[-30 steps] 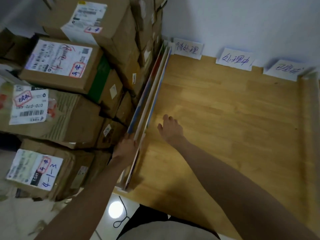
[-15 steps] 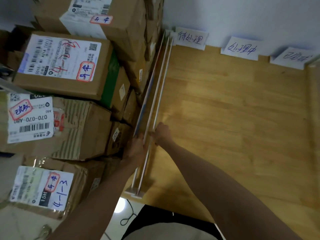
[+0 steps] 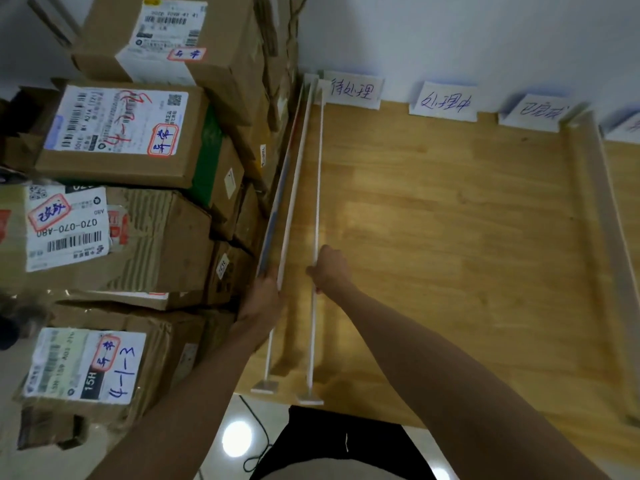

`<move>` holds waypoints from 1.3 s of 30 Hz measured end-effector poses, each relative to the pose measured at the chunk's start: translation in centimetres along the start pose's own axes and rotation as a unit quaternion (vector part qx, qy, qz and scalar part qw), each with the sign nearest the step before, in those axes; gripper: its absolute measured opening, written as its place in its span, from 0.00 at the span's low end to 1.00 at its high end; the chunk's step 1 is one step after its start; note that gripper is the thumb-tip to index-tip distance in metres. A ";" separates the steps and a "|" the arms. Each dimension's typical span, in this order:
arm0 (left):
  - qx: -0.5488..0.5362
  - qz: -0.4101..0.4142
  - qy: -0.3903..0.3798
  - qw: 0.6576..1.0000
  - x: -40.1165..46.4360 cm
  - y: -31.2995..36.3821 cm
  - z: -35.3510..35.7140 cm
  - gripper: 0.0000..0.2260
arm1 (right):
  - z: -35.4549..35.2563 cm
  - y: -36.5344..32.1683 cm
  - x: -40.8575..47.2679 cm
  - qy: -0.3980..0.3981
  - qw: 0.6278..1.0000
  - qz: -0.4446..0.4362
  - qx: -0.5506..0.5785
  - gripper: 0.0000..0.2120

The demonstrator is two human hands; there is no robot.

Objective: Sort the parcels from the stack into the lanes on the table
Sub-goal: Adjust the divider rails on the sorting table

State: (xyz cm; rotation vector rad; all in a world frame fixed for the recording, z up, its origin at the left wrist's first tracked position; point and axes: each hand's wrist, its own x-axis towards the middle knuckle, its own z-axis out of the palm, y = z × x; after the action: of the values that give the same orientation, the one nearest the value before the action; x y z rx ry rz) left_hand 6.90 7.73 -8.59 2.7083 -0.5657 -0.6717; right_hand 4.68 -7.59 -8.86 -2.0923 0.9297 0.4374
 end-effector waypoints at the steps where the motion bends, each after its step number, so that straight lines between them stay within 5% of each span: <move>1: 0.012 0.005 0.002 1.000 -0.2 0.2 -0.1 0.16 | -0.5 0.3 -0.4 0.004 1.000 -0.006 -0.008 0.14; 12: 0.076 -0.011 0.020 0.997 -4.4 4.0 1.1 0.12 | -7.4 6.8 -5.0 0.053 0.994 -0.021 -0.092 0.15; 29: 0.040 0.022 0.028 0.999 -9.5 16.7 7.8 0.10 | -20.2 27.9 -12.2 0.121 0.984 0.070 -0.109 0.15; 39: 0.040 0.017 -0.004 0.999 -6.5 19.9 9.7 0.09 | -22.8 31.6 -9.9 0.117 0.983 0.104 -0.100 0.12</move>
State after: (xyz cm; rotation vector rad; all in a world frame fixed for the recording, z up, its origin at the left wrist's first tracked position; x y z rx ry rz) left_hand -9.21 -8.70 -7.01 2.7644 -0.6511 -0.6643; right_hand -25.45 -33.92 -5.38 -2.2710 1.2973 0.4125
